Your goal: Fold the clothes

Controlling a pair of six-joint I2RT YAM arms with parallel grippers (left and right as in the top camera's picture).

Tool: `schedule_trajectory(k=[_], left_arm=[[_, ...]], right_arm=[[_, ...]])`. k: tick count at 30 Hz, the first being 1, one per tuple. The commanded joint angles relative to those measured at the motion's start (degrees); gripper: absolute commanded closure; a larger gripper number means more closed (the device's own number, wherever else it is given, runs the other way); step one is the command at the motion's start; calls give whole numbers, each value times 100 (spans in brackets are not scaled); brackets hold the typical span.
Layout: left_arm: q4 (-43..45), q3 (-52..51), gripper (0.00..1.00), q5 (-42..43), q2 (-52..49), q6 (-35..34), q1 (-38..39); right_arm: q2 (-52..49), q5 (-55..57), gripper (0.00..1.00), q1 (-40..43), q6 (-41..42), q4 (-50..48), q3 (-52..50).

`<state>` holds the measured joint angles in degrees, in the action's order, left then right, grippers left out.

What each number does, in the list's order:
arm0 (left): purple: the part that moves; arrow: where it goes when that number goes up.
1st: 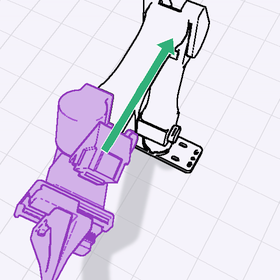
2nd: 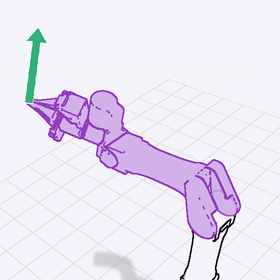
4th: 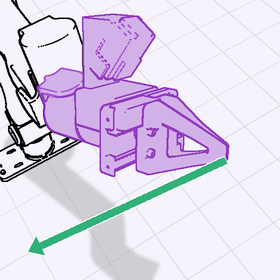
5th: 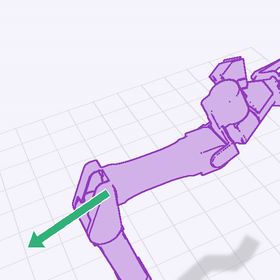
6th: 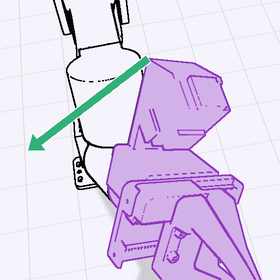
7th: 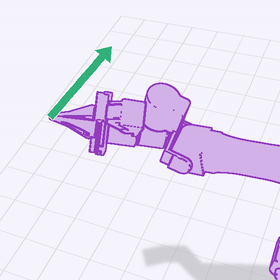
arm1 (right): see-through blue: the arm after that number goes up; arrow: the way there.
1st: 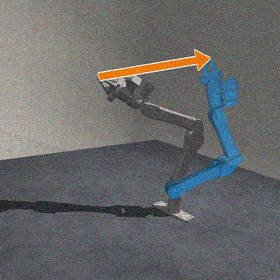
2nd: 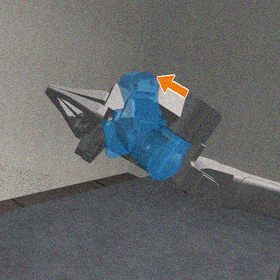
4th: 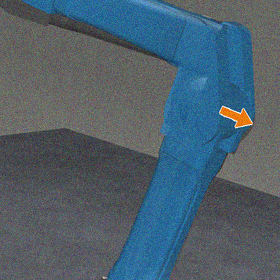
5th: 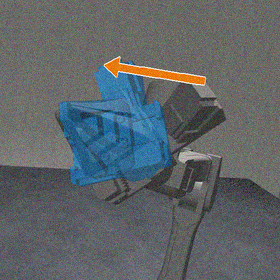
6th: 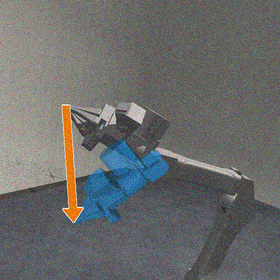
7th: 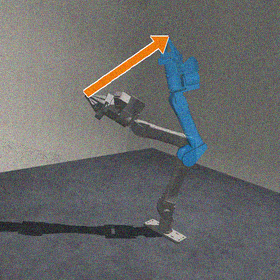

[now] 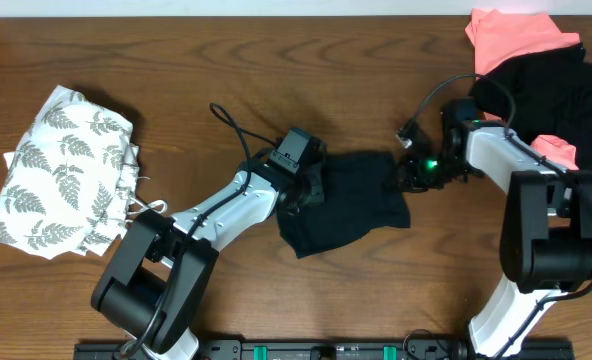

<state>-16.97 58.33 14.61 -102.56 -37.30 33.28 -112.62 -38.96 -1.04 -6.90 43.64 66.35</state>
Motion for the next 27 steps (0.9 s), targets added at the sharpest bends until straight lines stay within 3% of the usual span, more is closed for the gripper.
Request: schedule_trajectory(k=[1,8,16,27], left_arm=[[-37,4,69,-116,-79,166,2],[-35,4,66,-109,-79,162,2],[-33,4,66,-109,-76,162,2],[-101,4,66,-109,-59,164,2]], right_arm=[[192,348,99,420,201,164,-15],[1156,1482,99,699,518,481,-7],[2164,1974,99,667,605,614,9],[2297,3027,99,-391,1165,640,9]])
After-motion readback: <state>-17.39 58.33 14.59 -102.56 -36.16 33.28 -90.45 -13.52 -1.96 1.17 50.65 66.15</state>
